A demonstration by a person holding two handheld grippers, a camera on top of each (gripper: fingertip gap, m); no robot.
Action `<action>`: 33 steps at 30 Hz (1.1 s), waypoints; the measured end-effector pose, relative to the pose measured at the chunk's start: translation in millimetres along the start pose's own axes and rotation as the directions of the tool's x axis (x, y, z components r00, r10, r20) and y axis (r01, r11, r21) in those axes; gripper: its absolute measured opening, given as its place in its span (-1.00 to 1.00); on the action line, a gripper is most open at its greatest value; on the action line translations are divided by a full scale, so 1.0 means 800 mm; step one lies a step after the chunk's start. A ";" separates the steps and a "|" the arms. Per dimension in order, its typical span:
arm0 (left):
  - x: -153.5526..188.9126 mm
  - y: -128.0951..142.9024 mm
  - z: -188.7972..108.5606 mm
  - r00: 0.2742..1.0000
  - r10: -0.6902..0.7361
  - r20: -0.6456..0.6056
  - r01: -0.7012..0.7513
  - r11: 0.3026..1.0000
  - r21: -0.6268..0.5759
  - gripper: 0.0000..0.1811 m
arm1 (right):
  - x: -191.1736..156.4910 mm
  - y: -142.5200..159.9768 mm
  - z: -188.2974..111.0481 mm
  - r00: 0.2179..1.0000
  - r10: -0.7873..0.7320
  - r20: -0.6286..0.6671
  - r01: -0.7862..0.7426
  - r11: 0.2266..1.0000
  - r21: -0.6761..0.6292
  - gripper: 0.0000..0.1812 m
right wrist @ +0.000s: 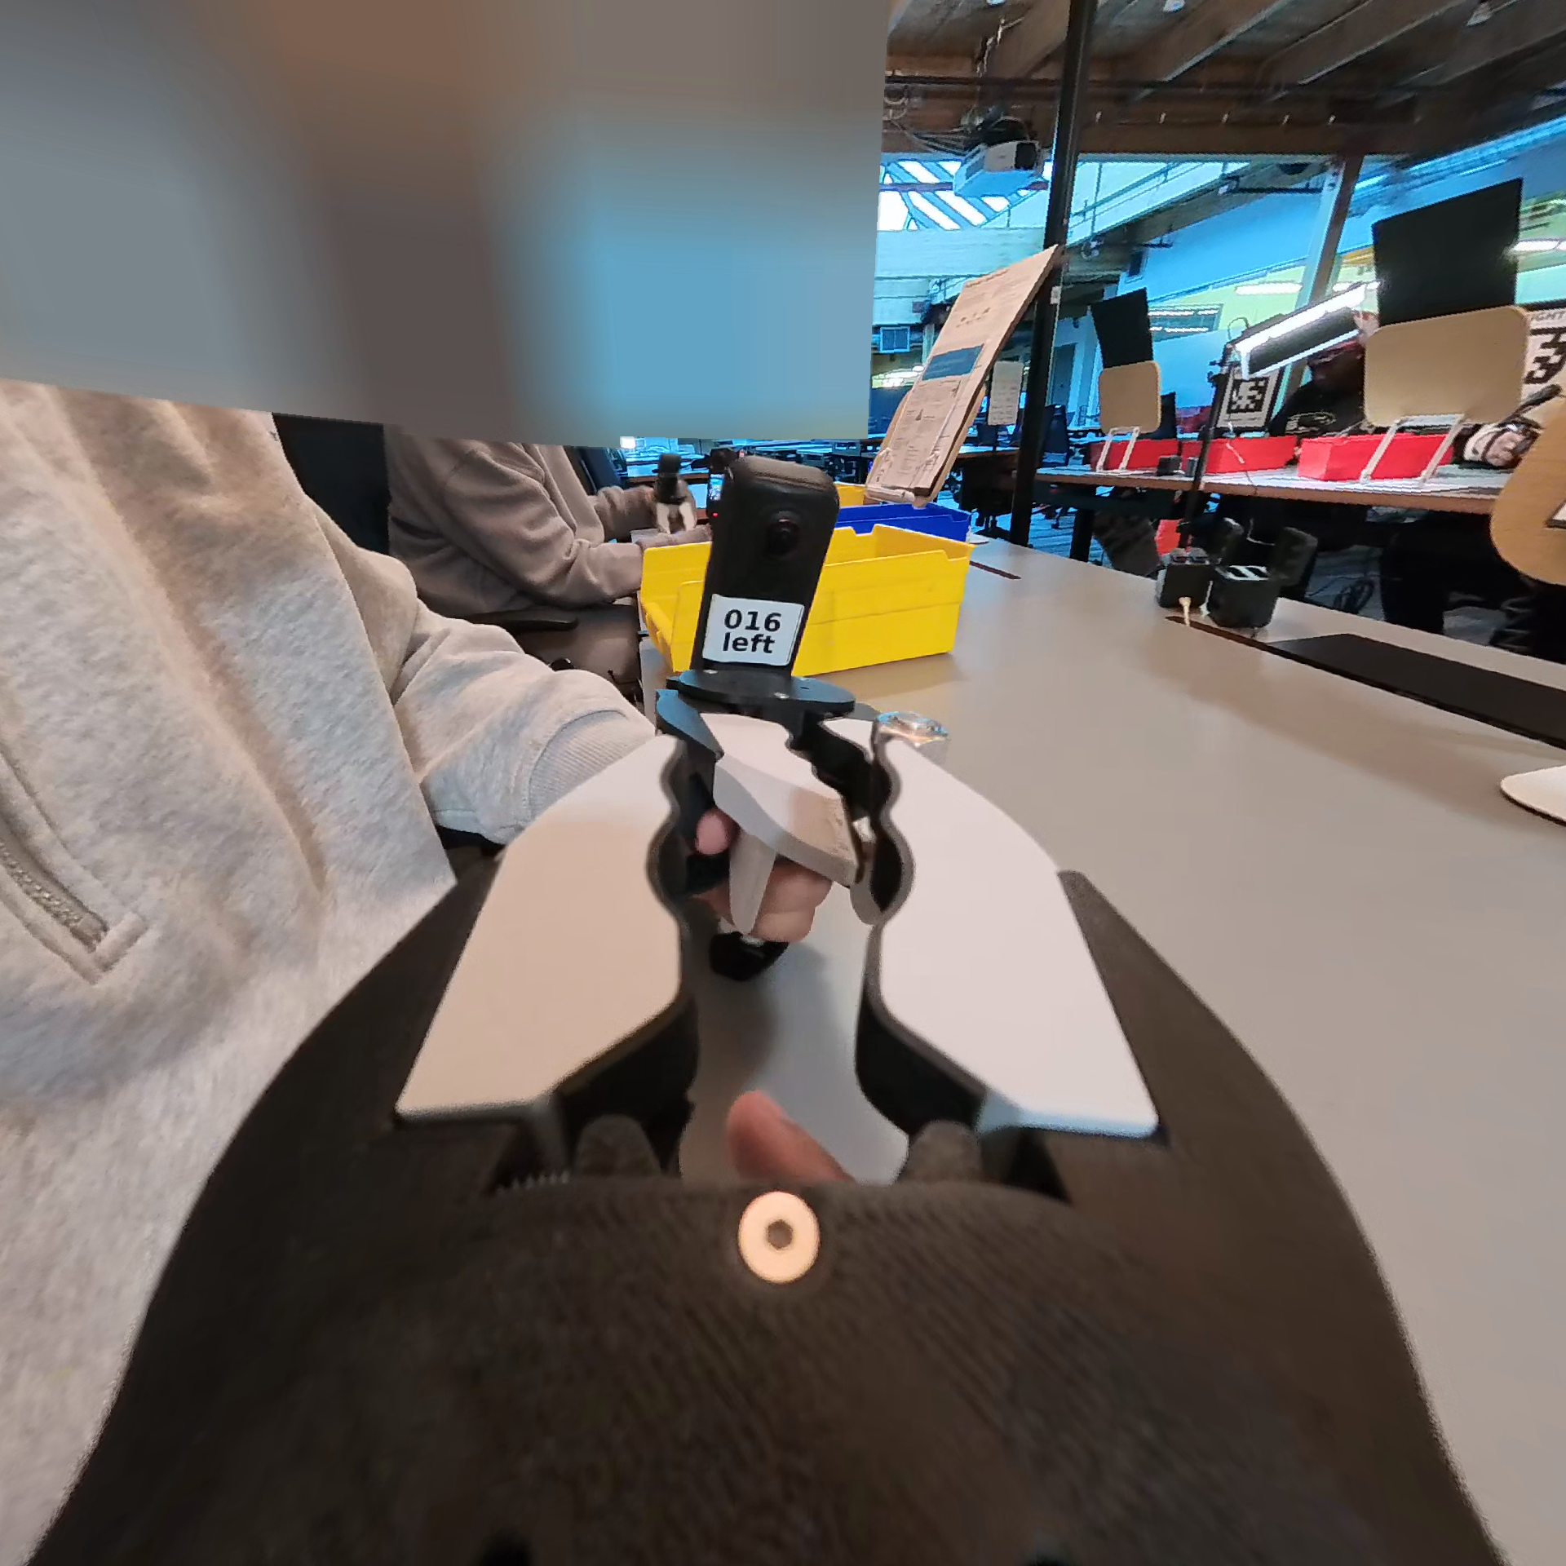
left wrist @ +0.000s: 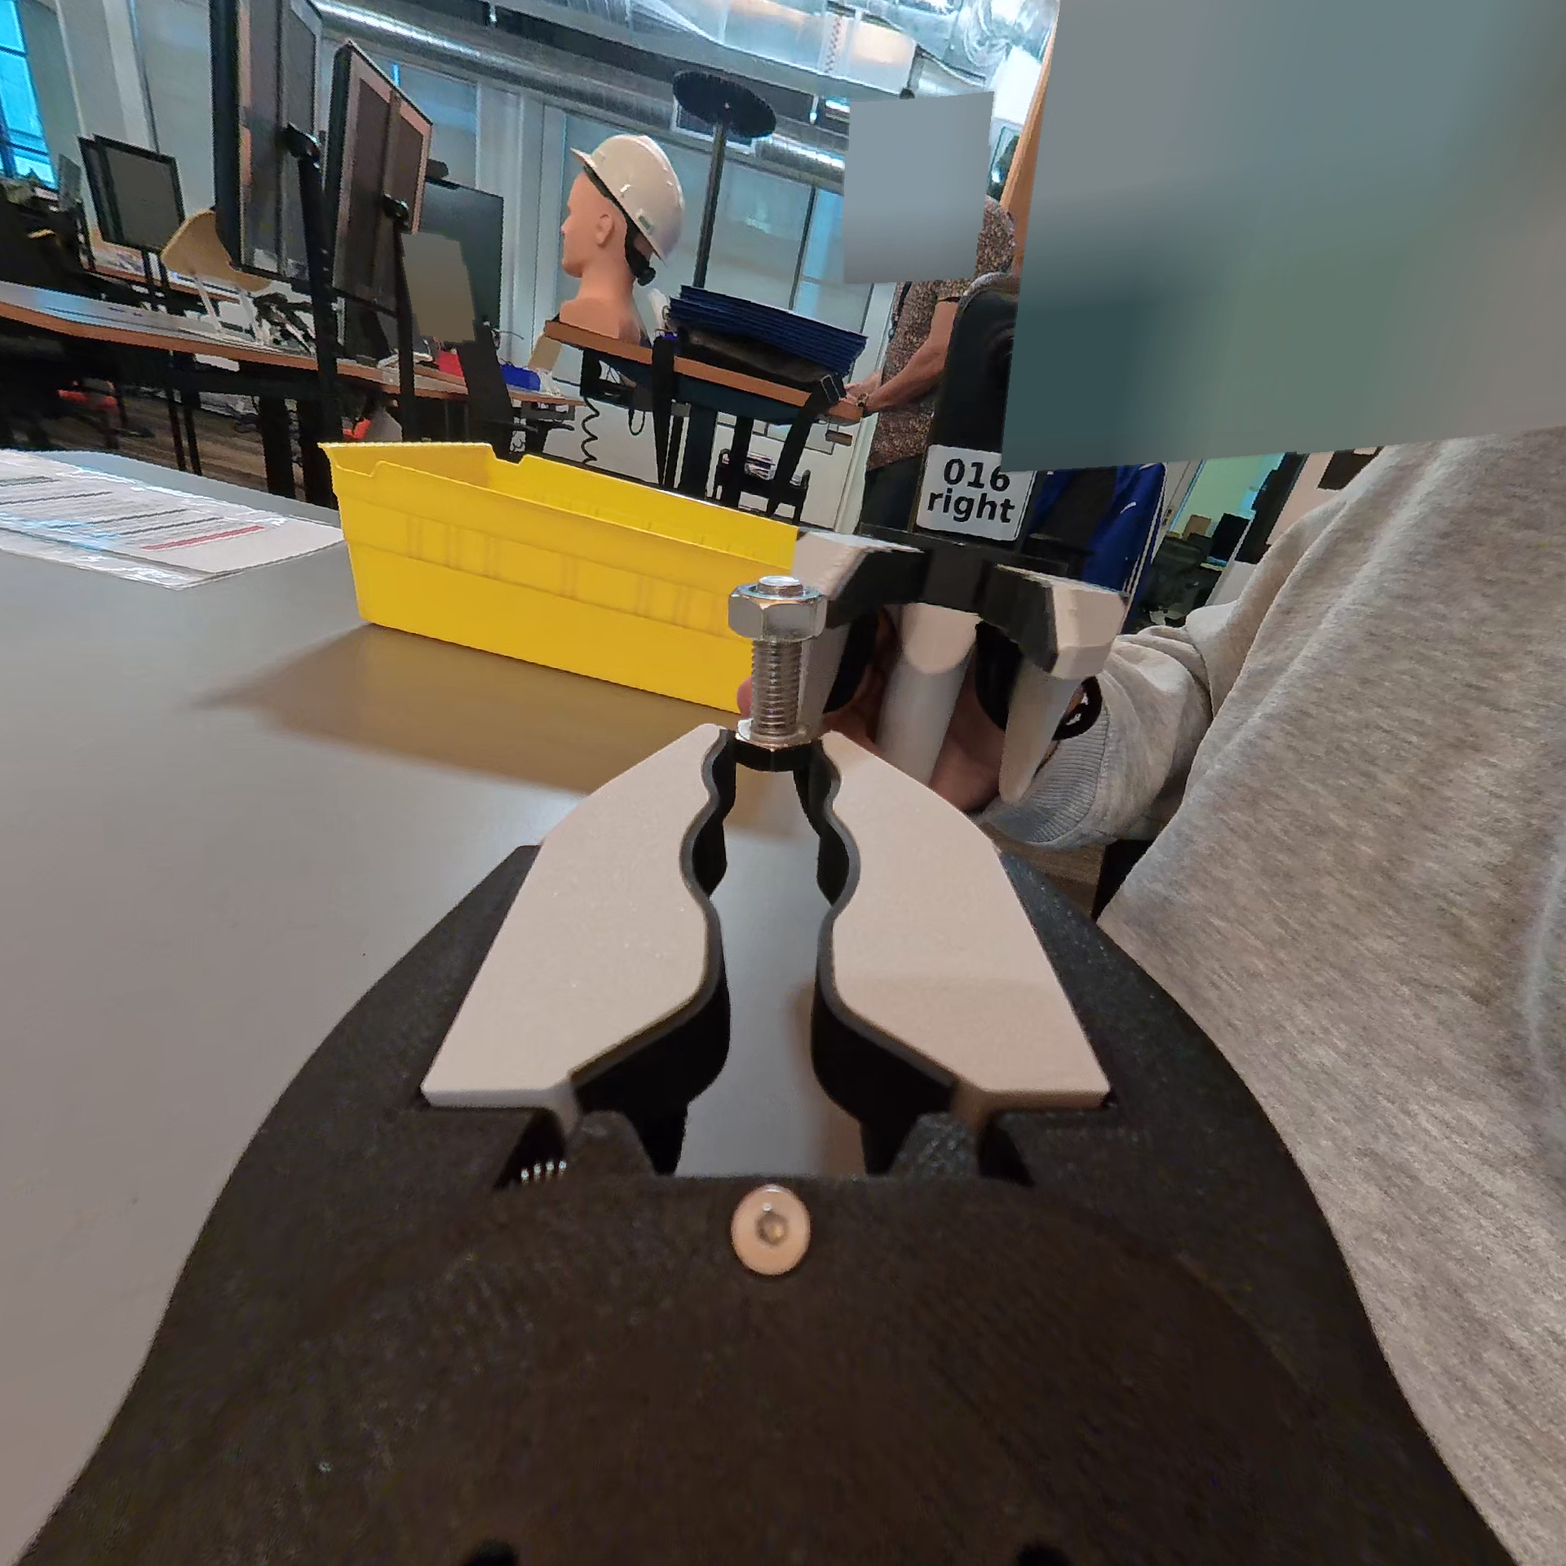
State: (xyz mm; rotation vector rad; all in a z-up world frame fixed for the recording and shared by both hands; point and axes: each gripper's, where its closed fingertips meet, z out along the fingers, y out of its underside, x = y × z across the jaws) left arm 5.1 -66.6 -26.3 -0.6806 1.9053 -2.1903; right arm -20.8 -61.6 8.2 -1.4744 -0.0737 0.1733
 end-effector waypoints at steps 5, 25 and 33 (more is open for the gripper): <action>0.000 0.000 0.000 1.000 0.001 -0.001 -0.001 1.000 0.000 -0.81 | 0.009 -0.004 -0.002 0.999 0.006 -0.042 -0.005 1.000 0.023 -0.42; 0.001 0.000 0.001 1.000 -0.002 -0.003 0.002 1.000 0.001 -0.82 | 0.003 0.002 0.001 1.000 0.009 -0.010 -0.009 1.000 -0.009 -0.48; 0.001 0.000 0.001 1.000 -0.001 -0.003 0.001 1.000 -0.001 -0.81 | 0.020 -0.001 -0.003 0.996 0.039 -0.077 -0.038 0.999 0.016 -0.42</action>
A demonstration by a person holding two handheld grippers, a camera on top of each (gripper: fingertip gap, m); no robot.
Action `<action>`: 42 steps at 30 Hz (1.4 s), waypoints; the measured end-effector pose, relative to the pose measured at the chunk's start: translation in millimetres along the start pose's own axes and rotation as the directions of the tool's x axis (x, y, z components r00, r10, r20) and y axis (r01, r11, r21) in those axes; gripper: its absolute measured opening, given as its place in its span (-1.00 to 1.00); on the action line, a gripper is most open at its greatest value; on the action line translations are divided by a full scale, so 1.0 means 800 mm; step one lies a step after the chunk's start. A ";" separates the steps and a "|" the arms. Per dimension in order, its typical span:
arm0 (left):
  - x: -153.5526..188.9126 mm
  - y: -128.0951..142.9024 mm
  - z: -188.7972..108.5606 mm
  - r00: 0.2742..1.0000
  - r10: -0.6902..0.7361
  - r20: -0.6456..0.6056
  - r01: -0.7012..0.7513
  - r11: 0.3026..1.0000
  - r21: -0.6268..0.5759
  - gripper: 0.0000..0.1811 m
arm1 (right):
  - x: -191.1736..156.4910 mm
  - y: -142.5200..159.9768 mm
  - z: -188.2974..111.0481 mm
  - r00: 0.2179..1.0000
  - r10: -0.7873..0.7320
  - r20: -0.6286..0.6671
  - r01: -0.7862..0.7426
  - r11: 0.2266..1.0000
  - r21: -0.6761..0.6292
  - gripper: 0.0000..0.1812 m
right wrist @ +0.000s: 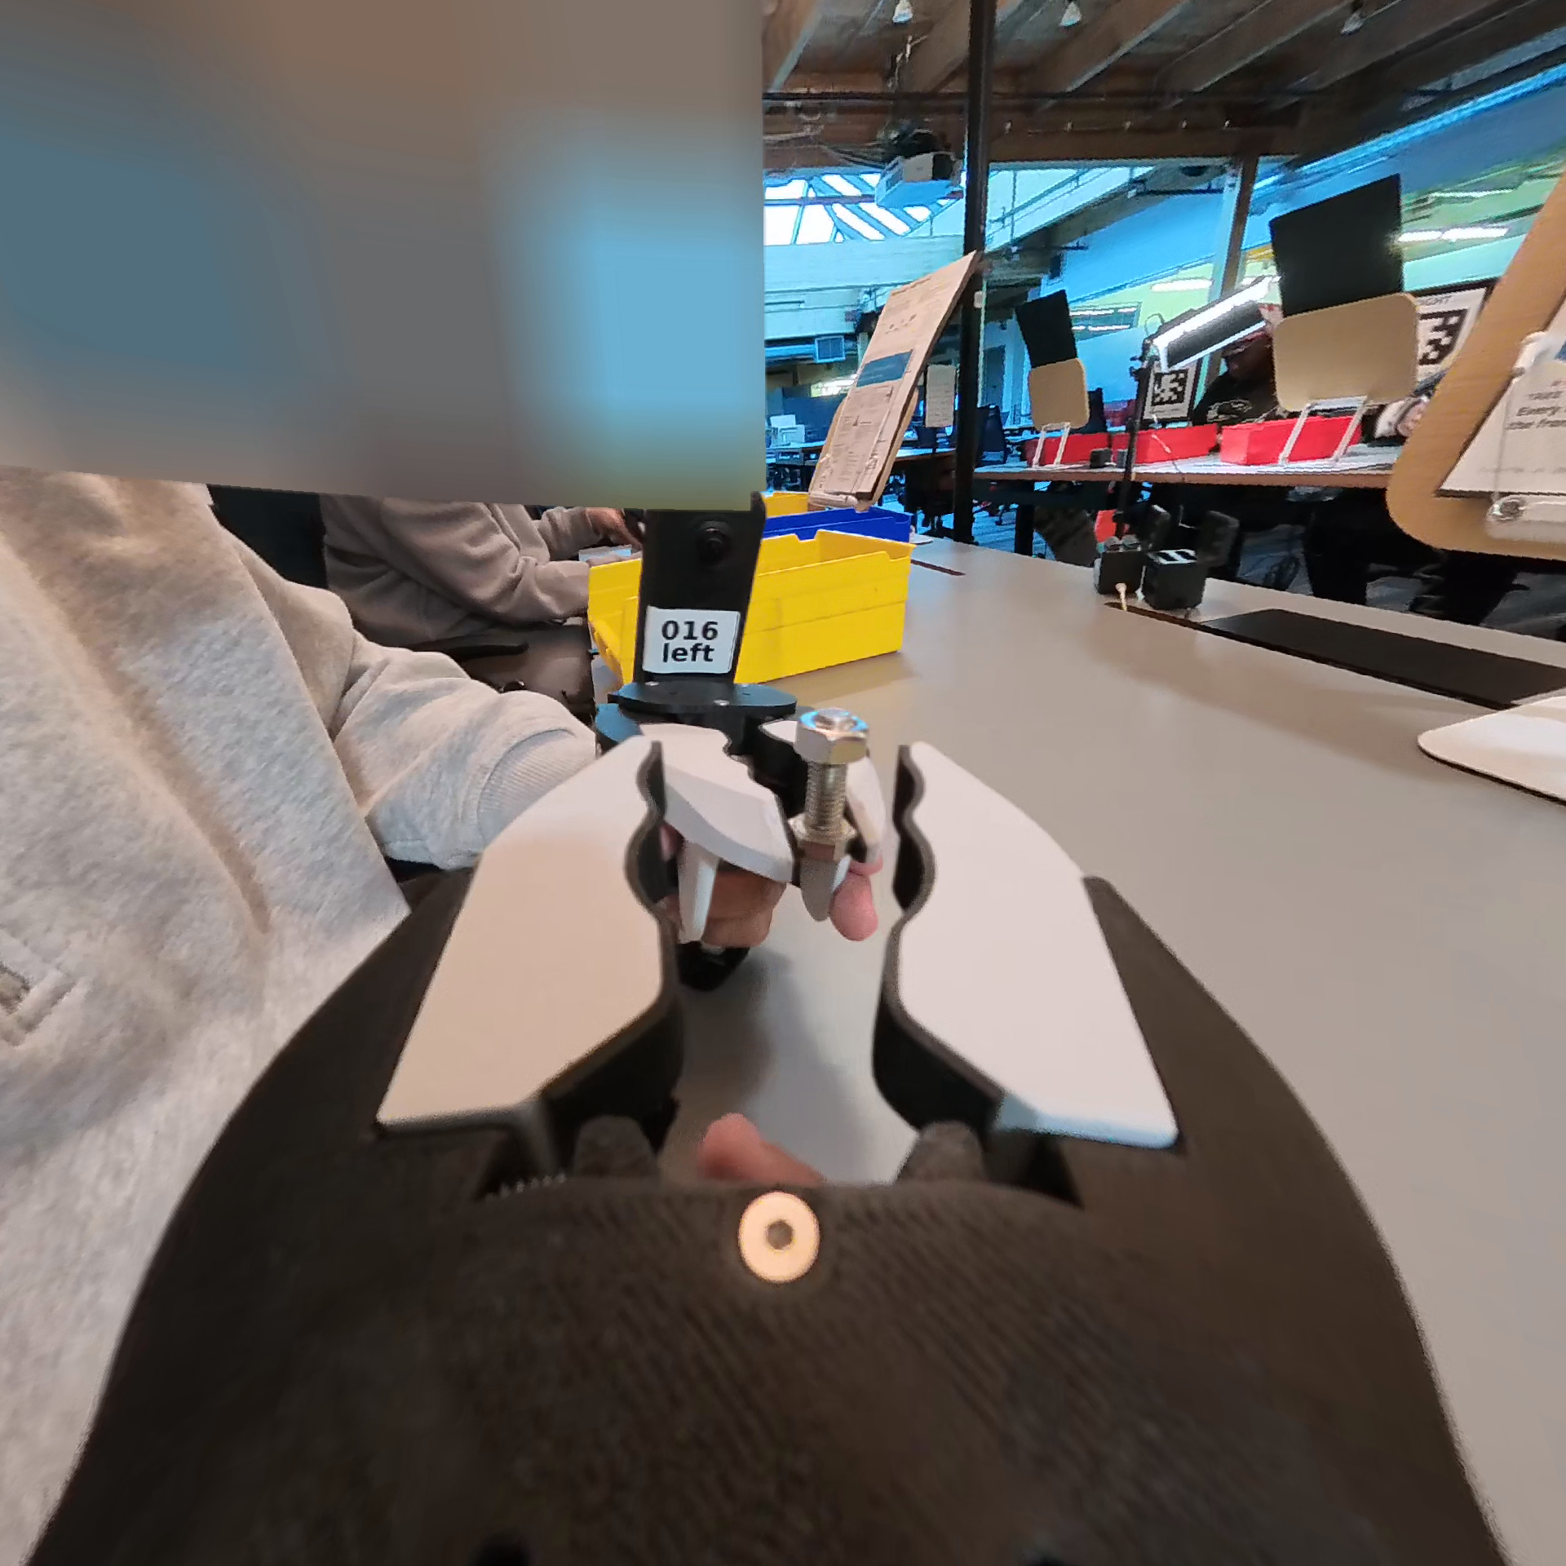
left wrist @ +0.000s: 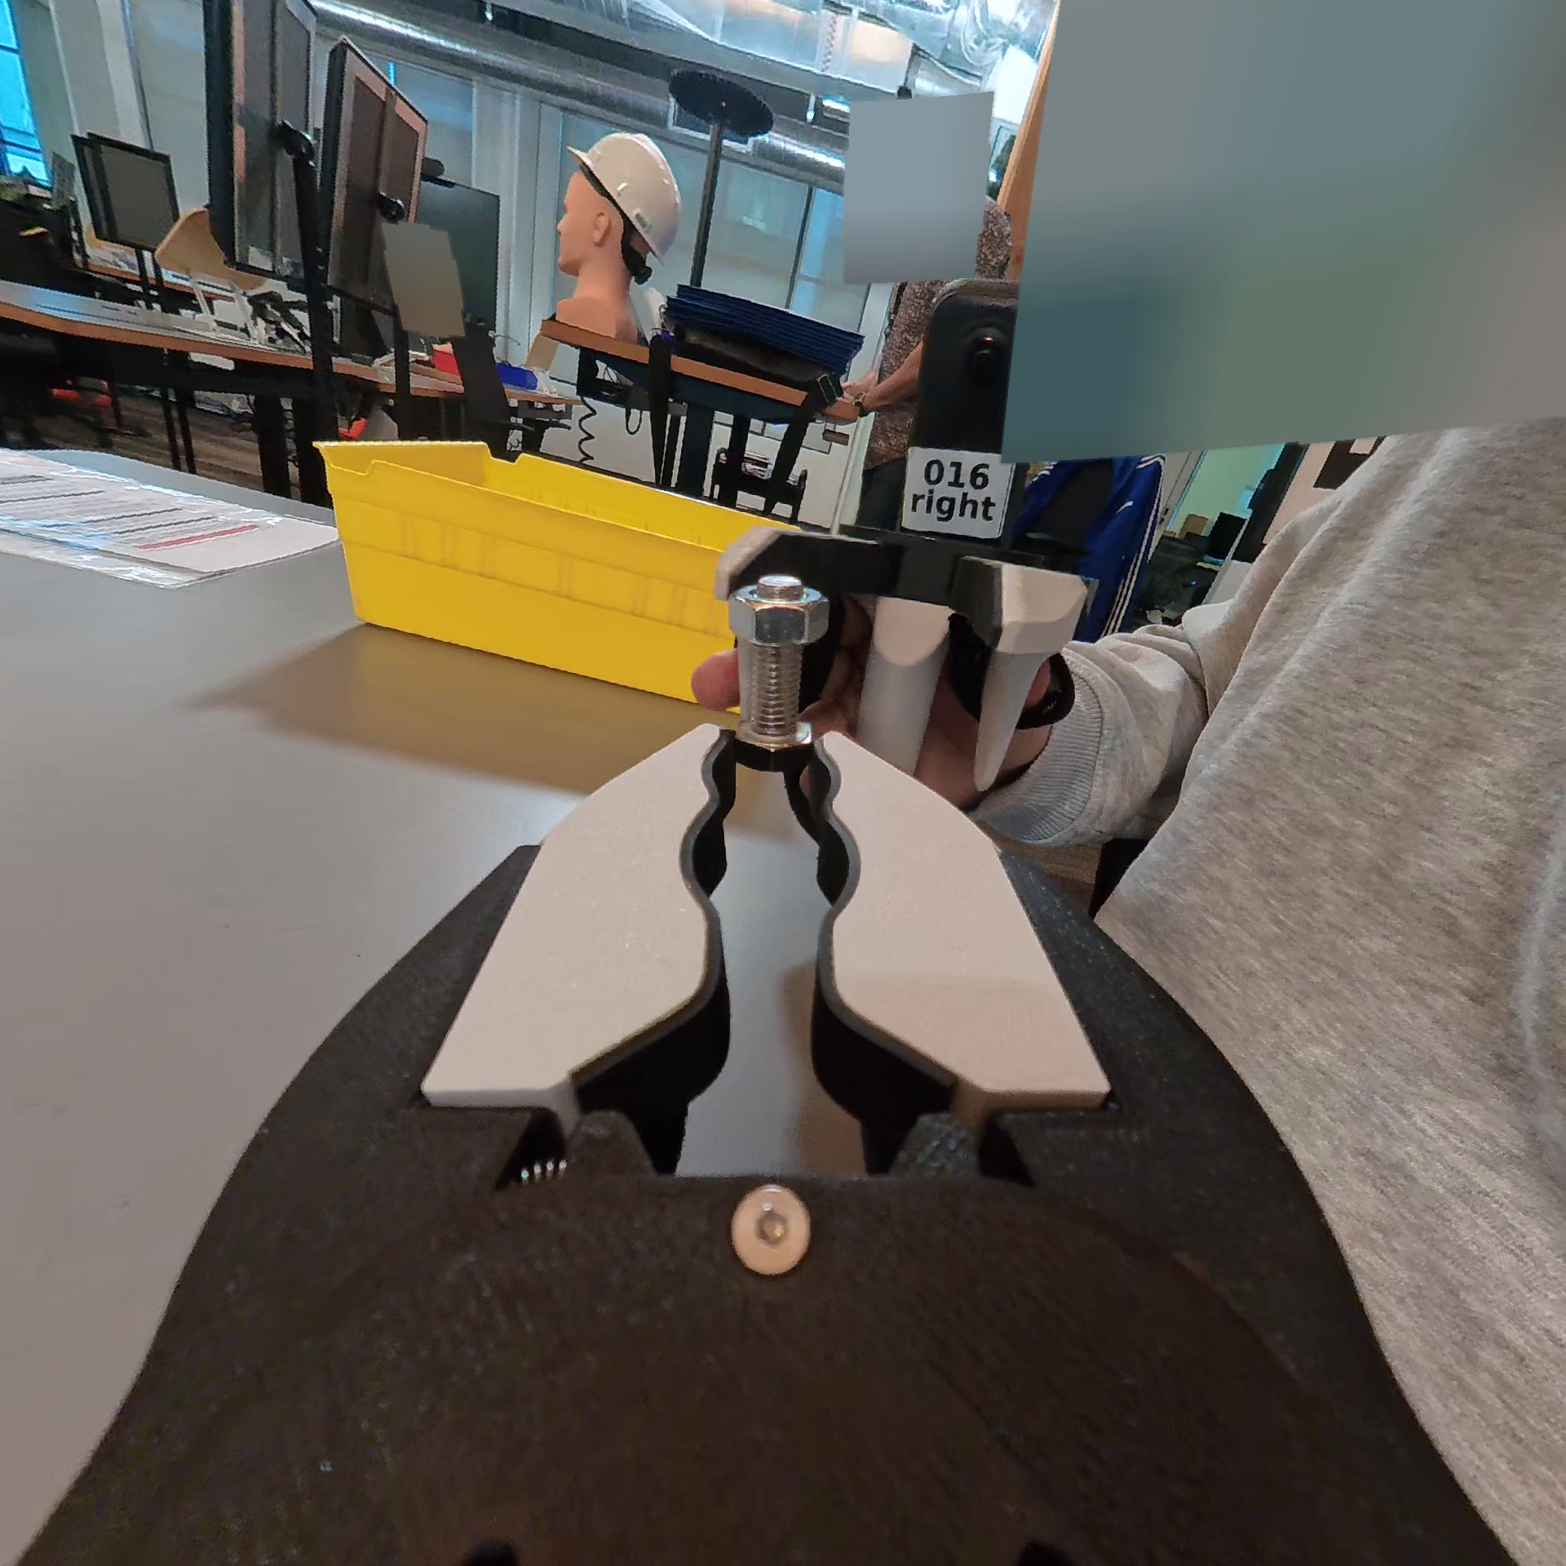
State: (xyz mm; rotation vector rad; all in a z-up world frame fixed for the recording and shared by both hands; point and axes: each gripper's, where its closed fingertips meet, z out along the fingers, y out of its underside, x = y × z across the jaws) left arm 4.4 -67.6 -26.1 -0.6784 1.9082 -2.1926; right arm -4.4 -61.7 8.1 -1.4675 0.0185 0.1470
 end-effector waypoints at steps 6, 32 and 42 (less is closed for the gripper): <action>0.000 0.000 0.000 1.000 -0.002 0.001 0.002 1.000 0.001 -0.82 | -0.013 0.007 0.002 0.998 0.005 0.060 -0.003 0.999 -0.040 -0.57; -0.001 0.000 0.000 1.000 -0.006 0.000 0.006 1.000 0.000 -0.82 | -0.019 0.001 0.002 0.996 0.003 0.090 -0.002 1.000 -0.010 -0.51; 0.000 0.001 0.000 1.000 -0.005 -0.002 0.005 1.000 -0.003 -0.81 | 0.001 -0.004 -0.001 1.000 -0.002 -0.002 0.002 1.000 0.022 -0.37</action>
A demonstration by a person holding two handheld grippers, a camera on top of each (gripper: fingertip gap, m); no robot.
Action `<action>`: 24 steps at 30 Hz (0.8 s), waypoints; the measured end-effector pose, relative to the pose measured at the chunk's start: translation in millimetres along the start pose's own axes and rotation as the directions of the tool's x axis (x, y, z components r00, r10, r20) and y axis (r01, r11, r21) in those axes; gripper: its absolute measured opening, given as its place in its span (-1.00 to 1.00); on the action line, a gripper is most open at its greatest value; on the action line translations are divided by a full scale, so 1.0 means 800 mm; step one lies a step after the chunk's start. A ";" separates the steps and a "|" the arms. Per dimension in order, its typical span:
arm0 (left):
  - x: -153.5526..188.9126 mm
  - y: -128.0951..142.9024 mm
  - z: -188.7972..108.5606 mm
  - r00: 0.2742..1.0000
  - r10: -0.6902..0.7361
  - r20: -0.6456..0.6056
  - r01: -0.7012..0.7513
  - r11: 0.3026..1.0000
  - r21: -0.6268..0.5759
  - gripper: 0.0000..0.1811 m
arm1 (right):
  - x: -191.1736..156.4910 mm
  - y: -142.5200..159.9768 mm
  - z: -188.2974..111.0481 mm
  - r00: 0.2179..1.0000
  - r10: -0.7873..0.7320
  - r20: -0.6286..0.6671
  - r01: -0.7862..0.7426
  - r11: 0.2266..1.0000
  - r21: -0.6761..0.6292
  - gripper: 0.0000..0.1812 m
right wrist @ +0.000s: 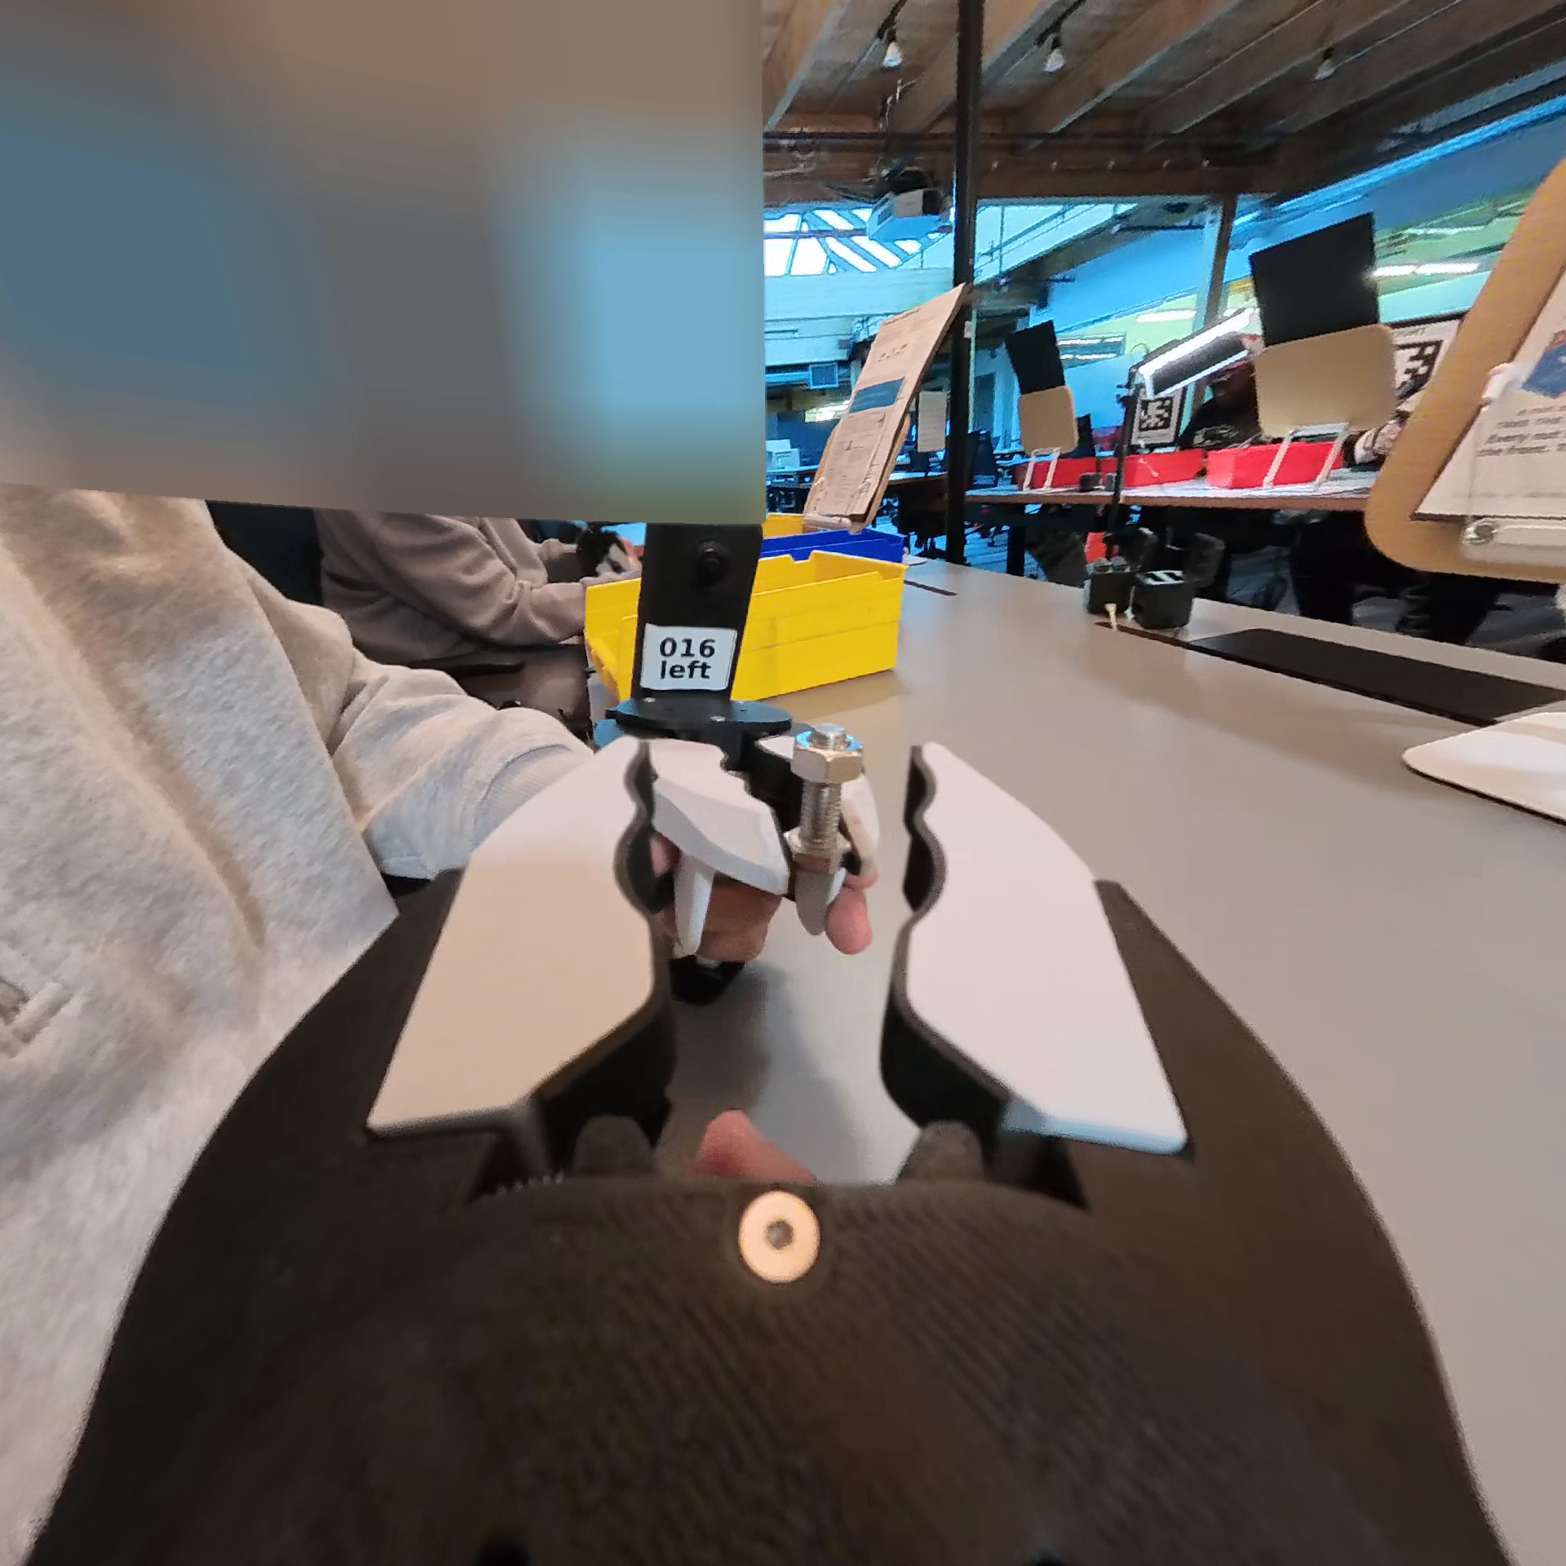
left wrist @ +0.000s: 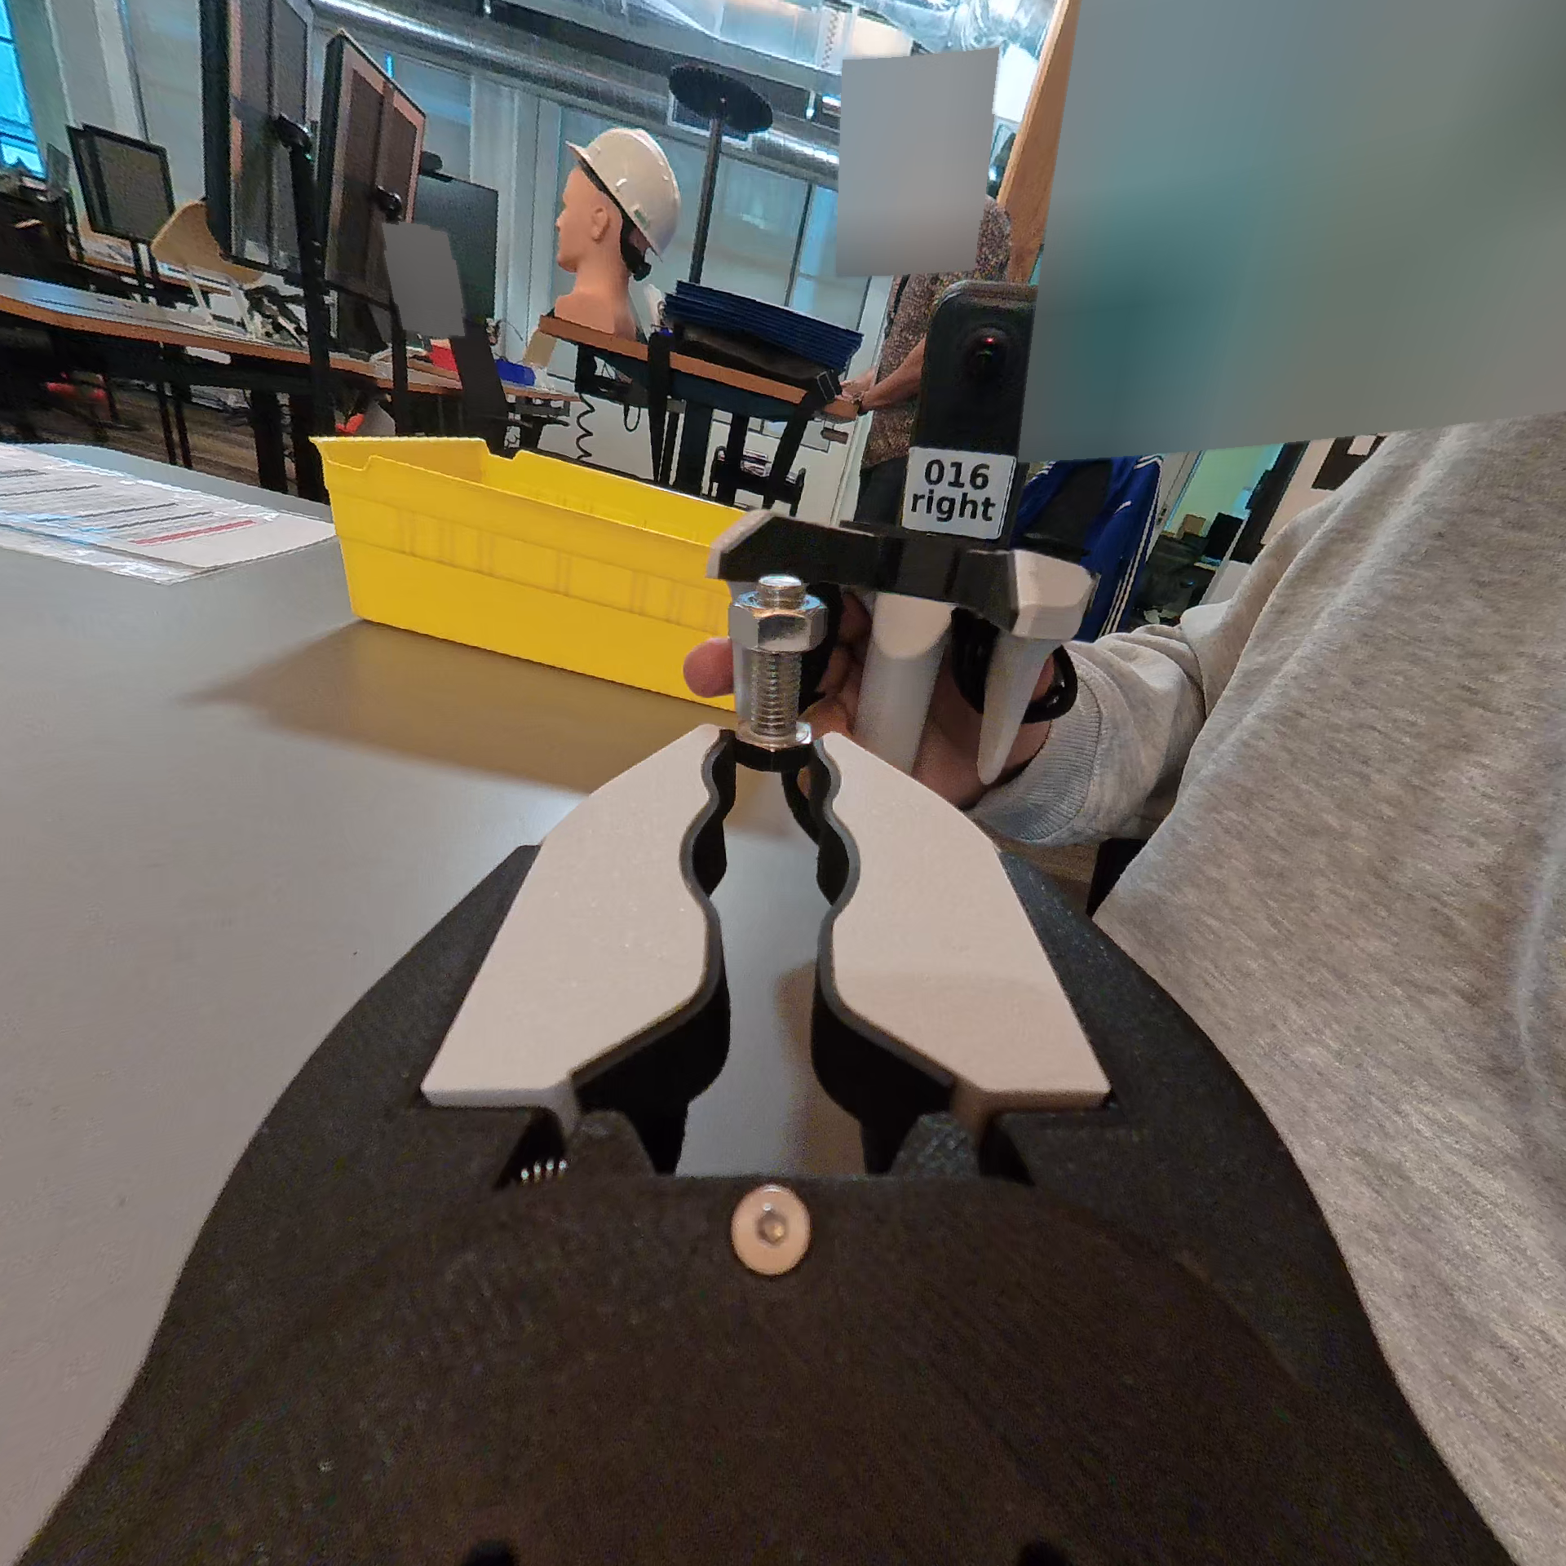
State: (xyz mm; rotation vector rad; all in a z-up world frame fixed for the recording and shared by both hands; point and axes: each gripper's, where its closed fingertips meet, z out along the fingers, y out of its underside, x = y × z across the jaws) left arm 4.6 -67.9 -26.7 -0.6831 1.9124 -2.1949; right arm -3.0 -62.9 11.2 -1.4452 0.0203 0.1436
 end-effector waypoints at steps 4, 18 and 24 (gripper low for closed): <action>0.000 0.000 0.000 1.000 -0.001 0.001 0.001 1.000 0.001 -0.82 | -0.015 0.010 0.006 0.997 0.022 0.070 -0.019 0.999 -0.044 -0.37; 0.000 0.000 0.000 1.000 -0.003 0.000 0.003 1.000 0.000 -0.82 | -0.004 0.004 0.004 1.000 -0.019 0.010 0.019 1.000 -0.006 -0.21; 0.000 0.000 0.000 1.000 -0.002 0.000 0.002 1.000 0.000 -0.81 | -0.025 0.004 0.000 0.994 -0.030 0.103 0.034 0.999 -0.041 -0.74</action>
